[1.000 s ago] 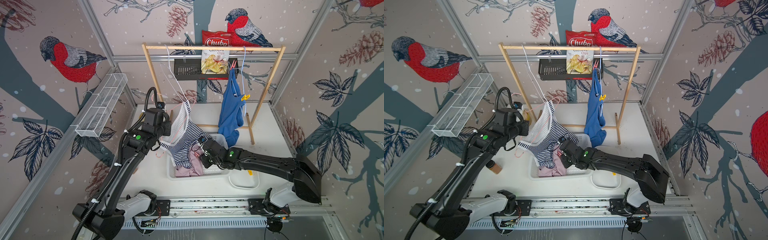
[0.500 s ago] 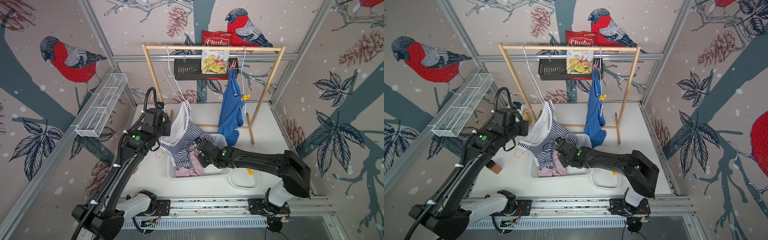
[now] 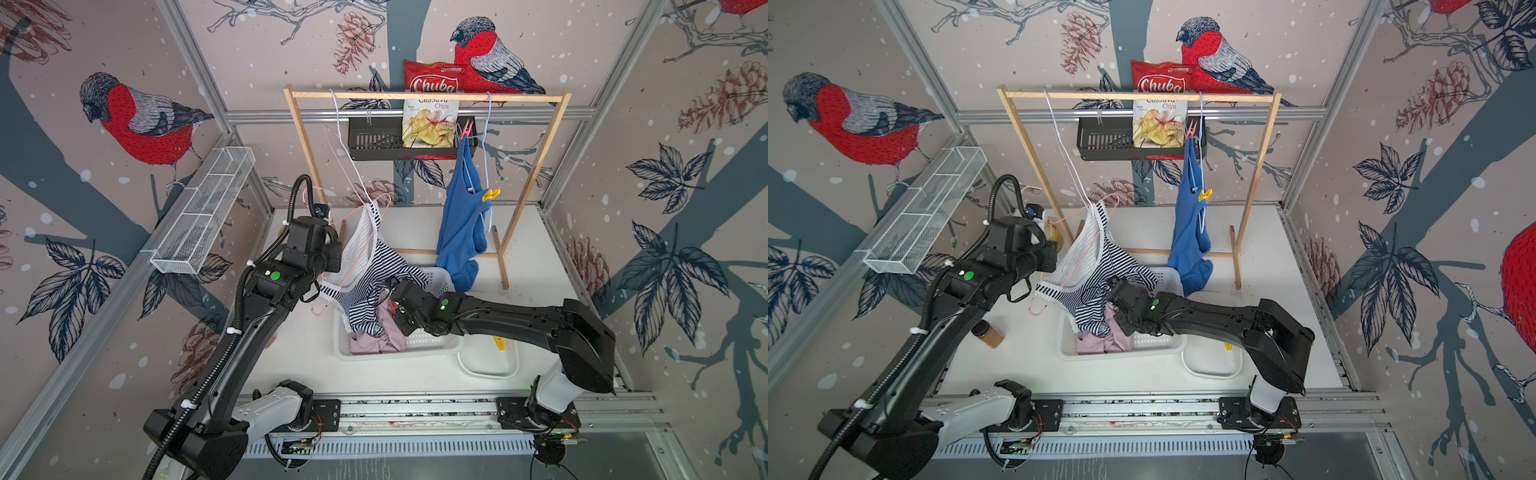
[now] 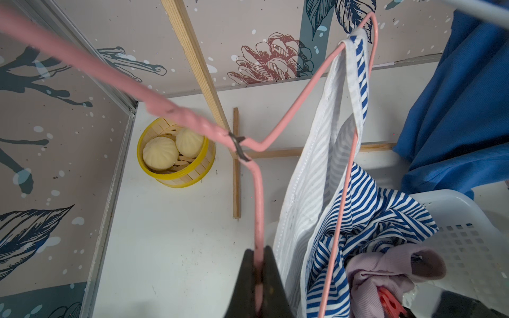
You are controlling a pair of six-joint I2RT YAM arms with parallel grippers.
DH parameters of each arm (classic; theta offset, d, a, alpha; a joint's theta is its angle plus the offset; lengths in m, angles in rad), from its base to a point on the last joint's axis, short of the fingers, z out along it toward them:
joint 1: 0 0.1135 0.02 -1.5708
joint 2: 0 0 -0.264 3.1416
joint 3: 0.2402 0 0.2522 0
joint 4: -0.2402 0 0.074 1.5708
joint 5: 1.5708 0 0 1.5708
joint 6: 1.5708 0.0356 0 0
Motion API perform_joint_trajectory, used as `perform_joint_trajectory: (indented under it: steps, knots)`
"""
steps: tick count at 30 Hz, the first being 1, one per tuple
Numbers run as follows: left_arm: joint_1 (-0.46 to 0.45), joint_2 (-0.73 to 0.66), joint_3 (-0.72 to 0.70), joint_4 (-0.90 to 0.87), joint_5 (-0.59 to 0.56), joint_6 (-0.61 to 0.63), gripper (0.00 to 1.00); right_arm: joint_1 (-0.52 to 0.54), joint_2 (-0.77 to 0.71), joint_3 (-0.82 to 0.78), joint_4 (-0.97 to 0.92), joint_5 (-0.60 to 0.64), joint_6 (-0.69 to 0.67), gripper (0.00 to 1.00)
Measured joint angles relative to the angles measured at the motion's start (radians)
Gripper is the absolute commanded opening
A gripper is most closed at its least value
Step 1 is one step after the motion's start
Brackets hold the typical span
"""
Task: Remove the clothespins securing tank tops to the hanger
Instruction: Pick up the clothespin from the basket, then place the clothespin in the storage box.
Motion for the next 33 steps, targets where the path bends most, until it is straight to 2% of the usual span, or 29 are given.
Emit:
perform_joint_trajectory:
  steps: [4, 8, 13, 17, 20, 25, 29, 33]
  knots:
    - [0.0, -0.005, 0.002, 0.001, 0.013, 0.0, 0.0, 0.021, -0.102, -0.046, -0.034, 0.026, 0.04, 0.0]
    - [0.001, -0.057, 0.005, 0.013, 0.087, 0.001, 0.0, 0.04, -0.243, -0.108, -0.09, 0.072, 0.142, 0.0]
    - [-0.003, -0.142, -0.003, 0.084, 0.255, -0.004, 0.0, 0.051, -0.466, -0.2, -0.24, 0.177, 0.381, 0.0]
    - [-0.029, -0.18, -0.01, 0.139, 0.37, -0.009, 0.0, 0.043, -0.636, -0.277, -0.379, 0.257, 0.634, 0.0]
    - [-0.089, -0.21, -0.013, 0.167, 0.416, 0.003, 0.0, -0.033, -0.733, -0.376, -0.417, 0.252, 0.75, 0.0]
    - [-0.19, -0.226, 0.014, 0.16, 0.451, 0.082, 0.0, -0.221, -0.827, -0.519, -0.403, 0.159, 0.785, 0.0]
    - [-0.204, -0.243, 0.04, 0.119, 0.471, 0.132, 0.0, -0.341, -0.859, -0.586, -0.336, 0.069, 0.749, 0.0]
    - [-0.204, -0.282, 0.063, 0.089, 0.482, 0.153, 0.0, -0.411, -0.814, -0.634, -0.25, -0.018, 0.692, 0.06]
